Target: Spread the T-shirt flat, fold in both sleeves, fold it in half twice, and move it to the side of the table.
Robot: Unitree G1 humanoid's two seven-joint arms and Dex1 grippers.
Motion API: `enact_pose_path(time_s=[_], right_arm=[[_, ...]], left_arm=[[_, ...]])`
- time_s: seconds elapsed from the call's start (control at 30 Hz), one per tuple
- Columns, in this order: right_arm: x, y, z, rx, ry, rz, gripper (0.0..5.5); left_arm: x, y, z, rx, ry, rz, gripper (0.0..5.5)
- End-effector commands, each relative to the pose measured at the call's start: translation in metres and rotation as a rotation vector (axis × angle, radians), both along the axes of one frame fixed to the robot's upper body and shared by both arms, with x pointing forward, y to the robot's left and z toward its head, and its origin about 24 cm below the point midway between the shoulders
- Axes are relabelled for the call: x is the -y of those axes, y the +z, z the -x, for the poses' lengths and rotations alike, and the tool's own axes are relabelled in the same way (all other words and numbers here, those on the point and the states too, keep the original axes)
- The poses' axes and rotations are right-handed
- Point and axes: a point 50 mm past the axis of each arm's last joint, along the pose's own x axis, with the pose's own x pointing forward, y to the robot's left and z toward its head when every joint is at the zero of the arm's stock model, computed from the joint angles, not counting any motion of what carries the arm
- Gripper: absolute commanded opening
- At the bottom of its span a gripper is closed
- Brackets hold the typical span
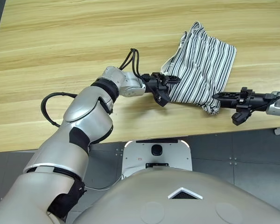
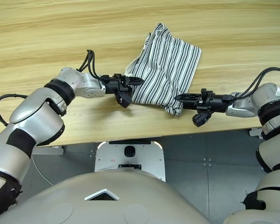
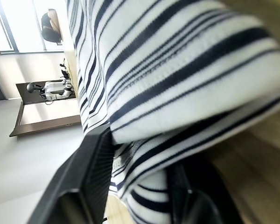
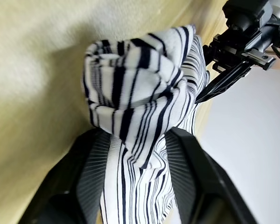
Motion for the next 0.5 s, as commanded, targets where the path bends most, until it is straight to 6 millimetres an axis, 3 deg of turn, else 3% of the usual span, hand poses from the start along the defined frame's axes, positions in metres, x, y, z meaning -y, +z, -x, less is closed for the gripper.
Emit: enact_pose_path(time_s=[0.03,0.27,0.5], right_arm=[[-0.007,0.009,-0.002,0.009,0.005,-0.07,1.33],[-0.017,0.023,-0.006,-0.021,-0.027,-0.155,0.1],[-0.038,0.027,0.001,-0.195,0.029,-0.151,0.1]], left_arm=[[-0.028,-0.028,0.014,-0.11,0.048,-0.18,1.06],[-0.035,-0.02,0.011,-0.176,0.068,-0.169,0.27],[-0.065,0.004,0.013,-0.287,0.03,-0.169,0.15]])
